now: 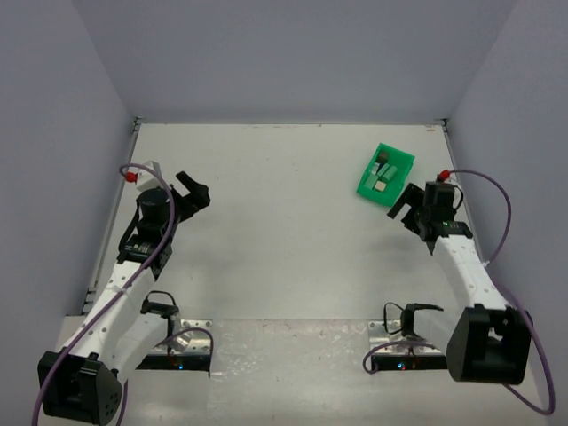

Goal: Build the wood block tower

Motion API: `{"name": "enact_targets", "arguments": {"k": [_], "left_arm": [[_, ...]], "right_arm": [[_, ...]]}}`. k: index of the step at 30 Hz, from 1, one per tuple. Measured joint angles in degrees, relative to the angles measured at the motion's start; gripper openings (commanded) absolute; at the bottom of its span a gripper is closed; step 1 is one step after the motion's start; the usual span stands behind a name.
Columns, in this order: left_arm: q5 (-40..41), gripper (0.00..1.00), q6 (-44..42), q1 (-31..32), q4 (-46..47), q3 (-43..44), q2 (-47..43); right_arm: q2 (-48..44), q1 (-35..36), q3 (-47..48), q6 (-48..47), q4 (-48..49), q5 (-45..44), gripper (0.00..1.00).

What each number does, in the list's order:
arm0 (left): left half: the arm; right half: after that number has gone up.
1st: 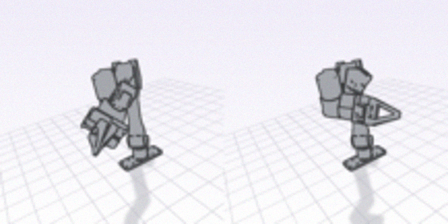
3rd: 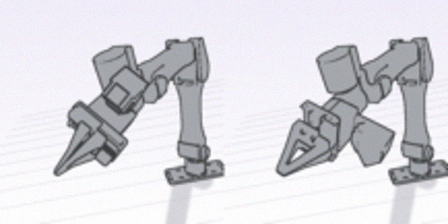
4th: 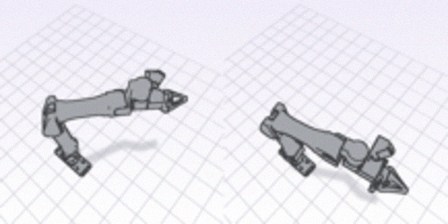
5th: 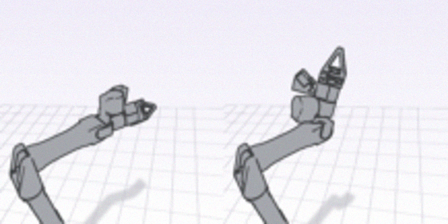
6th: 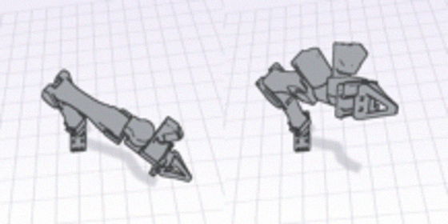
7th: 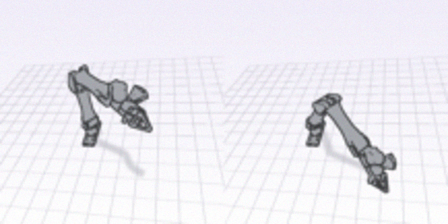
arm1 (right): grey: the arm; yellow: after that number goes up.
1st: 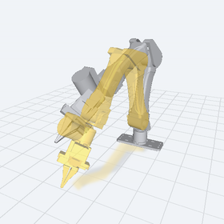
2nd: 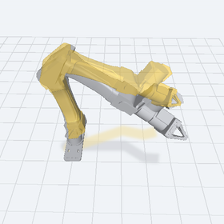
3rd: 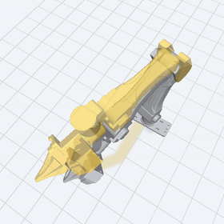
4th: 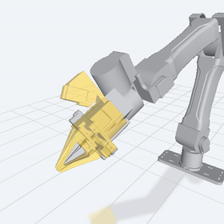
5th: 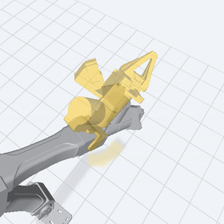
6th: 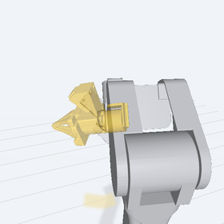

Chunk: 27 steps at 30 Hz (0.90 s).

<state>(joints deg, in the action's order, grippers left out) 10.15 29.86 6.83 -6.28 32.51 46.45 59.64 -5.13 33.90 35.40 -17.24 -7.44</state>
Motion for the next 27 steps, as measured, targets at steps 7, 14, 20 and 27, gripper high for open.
{"name": "enact_targets", "arguments": {"k": [7, 14, 20, 27], "left_arm": [[1.15, 1.00, -0.02, 0.00, -0.04, 0.00, 1.45], [1.97, 1.00, -0.07, 0.00, -0.18, 0.00, 1.36], [2.68, 1.00, -0.08, 0.00, -0.39, 0.02, 1.44], [3.00, 1.00, -0.06, 0.00, -0.44, 0.02, 1.56]], "right_arm": [[24.22, 0.00, 21.23, -4.93, 3.38, -1.58, 0.96], [39.84, 0.00, 31.21, -7.48, 4.27, -4.72, 0.66], [45.31, 0.00, 31.99, -7.69, 4.32, -4.69, 0.15], [41.98, 0.00, 26.82, -9.39, 7.43, -4.84, 0.00]]}}
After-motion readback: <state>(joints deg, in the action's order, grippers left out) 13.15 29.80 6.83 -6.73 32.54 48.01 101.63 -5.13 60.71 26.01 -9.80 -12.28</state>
